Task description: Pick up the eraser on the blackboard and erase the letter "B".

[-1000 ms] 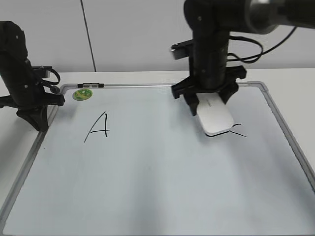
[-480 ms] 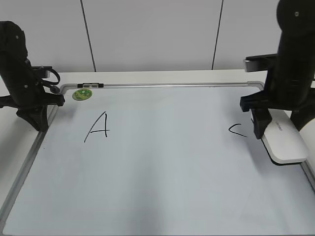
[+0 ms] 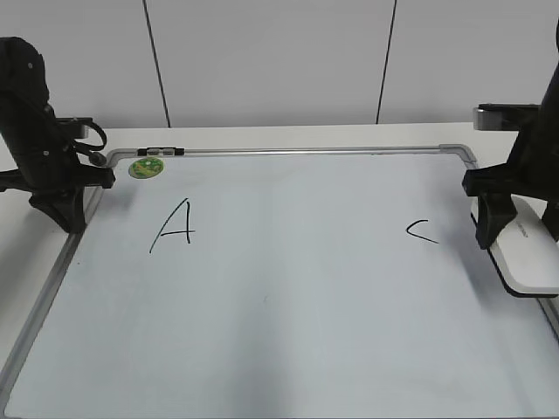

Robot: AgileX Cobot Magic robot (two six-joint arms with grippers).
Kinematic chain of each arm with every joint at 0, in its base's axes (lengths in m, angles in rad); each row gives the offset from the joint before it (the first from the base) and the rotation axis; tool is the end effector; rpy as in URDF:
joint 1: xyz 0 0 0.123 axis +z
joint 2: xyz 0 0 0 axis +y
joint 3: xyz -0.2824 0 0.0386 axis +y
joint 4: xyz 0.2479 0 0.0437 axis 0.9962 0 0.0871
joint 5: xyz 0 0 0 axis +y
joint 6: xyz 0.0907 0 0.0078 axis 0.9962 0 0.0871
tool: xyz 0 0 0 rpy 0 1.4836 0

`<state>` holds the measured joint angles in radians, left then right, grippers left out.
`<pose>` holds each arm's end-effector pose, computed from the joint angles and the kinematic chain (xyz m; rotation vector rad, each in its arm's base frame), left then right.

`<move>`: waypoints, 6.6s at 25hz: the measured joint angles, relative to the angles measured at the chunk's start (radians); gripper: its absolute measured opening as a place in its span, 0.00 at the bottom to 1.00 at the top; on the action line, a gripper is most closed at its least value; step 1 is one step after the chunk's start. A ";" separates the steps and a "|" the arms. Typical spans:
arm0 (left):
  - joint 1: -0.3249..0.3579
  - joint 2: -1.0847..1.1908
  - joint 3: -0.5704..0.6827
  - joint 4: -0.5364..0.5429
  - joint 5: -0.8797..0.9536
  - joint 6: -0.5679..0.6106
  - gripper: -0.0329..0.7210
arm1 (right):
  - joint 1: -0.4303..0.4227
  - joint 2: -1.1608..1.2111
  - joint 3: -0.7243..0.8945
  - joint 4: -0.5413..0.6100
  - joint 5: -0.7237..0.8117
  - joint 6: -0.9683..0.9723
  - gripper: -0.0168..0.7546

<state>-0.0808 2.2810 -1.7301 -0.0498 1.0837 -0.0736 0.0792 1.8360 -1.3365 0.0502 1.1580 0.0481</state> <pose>0.4477 -0.0403 0.1285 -0.0243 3.1208 -0.0717 0.3483 0.0318 0.2141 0.0172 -3.1383 -0.0721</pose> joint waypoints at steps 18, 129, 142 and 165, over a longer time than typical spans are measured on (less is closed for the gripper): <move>0.000 0.000 0.000 0.000 0.000 0.000 0.07 | 0.000 0.038 0.000 -0.091 -0.072 -0.005 0.69; -0.082 -1.779 1.138 0.194 0.090 -0.092 0.60 | 0.078 -1.269 0.750 -0.039 -0.011 0.046 0.79; -0.082 -2.107 1.208 0.204 0.034 -0.092 0.60 | 0.078 -1.441 0.824 -0.096 0.017 -0.027 0.79; -0.082 -2.107 1.211 0.198 0.025 -0.092 0.60 | 0.078 -1.441 0.839 -0.078 -0.016 -0.055 0.79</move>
<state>-0.1631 0.1742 -0.5193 0.1480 1.1082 -0.1657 0.1575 0.3949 -0.4971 -0.0276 1.1416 -0.0071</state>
